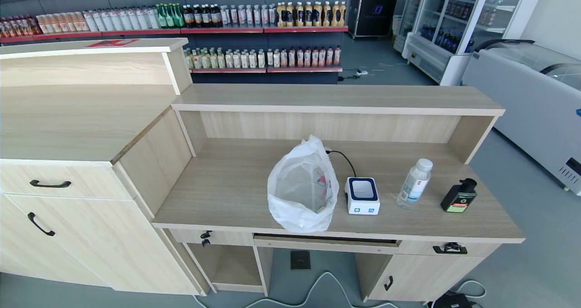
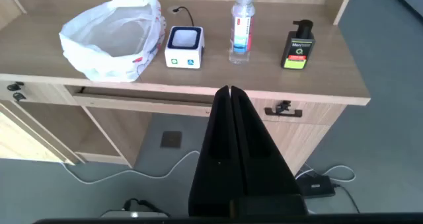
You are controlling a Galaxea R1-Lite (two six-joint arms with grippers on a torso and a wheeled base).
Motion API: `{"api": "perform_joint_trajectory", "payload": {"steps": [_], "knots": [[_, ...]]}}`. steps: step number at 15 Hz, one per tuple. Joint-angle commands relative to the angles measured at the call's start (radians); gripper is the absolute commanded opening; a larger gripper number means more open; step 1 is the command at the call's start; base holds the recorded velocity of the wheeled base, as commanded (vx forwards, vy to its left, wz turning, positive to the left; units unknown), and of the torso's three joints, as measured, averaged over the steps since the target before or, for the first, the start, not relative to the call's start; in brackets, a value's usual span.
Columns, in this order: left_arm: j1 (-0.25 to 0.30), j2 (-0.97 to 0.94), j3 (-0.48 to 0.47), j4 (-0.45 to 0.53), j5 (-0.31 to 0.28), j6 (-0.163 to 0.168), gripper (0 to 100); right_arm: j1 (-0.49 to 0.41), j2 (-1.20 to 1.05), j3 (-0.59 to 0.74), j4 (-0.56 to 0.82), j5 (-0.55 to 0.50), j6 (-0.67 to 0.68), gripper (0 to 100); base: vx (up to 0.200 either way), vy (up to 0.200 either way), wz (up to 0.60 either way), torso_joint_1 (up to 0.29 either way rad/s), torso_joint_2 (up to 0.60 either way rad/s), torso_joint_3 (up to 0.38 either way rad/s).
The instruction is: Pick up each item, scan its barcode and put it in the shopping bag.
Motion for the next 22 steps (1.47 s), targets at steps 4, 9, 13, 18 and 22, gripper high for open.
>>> {"api": "perform_joint_trajectory", "payload": {"steps": [4, 9, 13, 18, 22], "knots": [[0.000, 0.000, 0.000, 0.000, 0.000, -0.001, 100, -0.006, 0.432, -0.402, 0.016, -0.019, 0.106, 0, 0.000, 0.000, 0.00, 0.000, 0.00, 0.000], [0.000, 0.000, 0.000, 0.000, 0.000, -0.001, 100, -0.087, 0.954, -0.472, -0.334, -0.062, 0.104, 100, 0.000, 0.000, 0.00, 0.000, 0.00, 0.000], [0.000, 0.000, 0.000, 0.000, 0.000, -0.001, 100, -0.129, 1.268, -0.353, -0.740, -0.042, 0.056, 100, 0.000, 0.000, 0.00, 0.000, 0.00, 0.000], [0.000, 0.000, 0.000, 0.000, 0.000, -0.001, 100, -0.403, 1.745, -0.281, -1.239, 0.015, -0.092, 100, 0.000, 0.000, 0.00, 0.000, 0.00, 0.000], [0.000, 0.000, 0.000, 0.000, 0.000, -0.001, 100, -0.455, 1.903, -0.247, -1.428, 0.116, -0.172, 100, 0.000, 0.000, 0.00, 0.000, 0.00, 0.000]]}}
